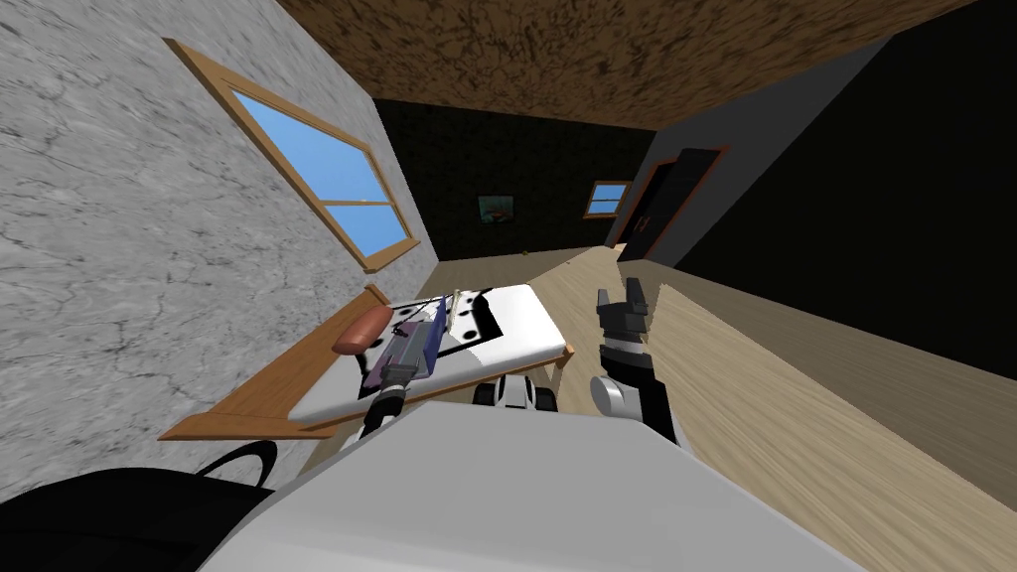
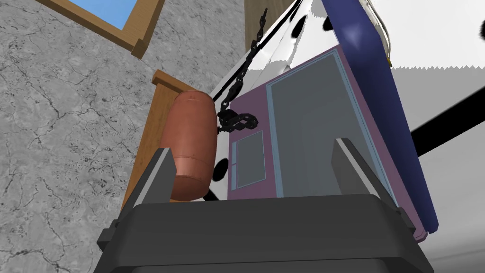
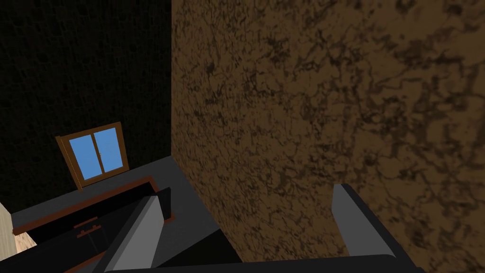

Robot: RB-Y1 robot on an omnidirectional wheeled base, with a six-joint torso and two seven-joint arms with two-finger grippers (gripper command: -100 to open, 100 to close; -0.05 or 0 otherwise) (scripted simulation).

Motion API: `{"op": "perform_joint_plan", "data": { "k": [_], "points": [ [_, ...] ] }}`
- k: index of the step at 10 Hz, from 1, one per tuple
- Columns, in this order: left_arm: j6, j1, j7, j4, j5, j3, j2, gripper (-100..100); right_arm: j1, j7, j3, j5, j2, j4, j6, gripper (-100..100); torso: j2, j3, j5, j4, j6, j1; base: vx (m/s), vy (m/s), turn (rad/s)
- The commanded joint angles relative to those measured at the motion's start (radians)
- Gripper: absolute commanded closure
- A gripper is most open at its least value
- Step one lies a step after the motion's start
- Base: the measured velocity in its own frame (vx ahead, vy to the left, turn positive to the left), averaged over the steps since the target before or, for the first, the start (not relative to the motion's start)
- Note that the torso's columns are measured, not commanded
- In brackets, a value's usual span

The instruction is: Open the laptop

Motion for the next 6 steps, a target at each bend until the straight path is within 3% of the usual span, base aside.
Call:
{"op": "perform_joint_plan", "data": {
  "k": [1,6],
  "points": [
    [-0.003,0.004,0.000,0.001,0.001,-0.003,0.001,-100,0.000,0.000,0.000,0.000,0.000,0.000,0.000,0,-0.001,0.000,0.001,0.000,0.000,0.002,0.000,0.000,0.000],
    [-0.003,0.004,0.000,0.001,0.001,-0.003,0.001,-100,0.000,0.000,0.000,0.000,0.000,0.000,0.000,0,-0.003,-0.002,0.001,-0.001,0.000,0.001,-0.003,0.004,-0.010]
  ]
}}
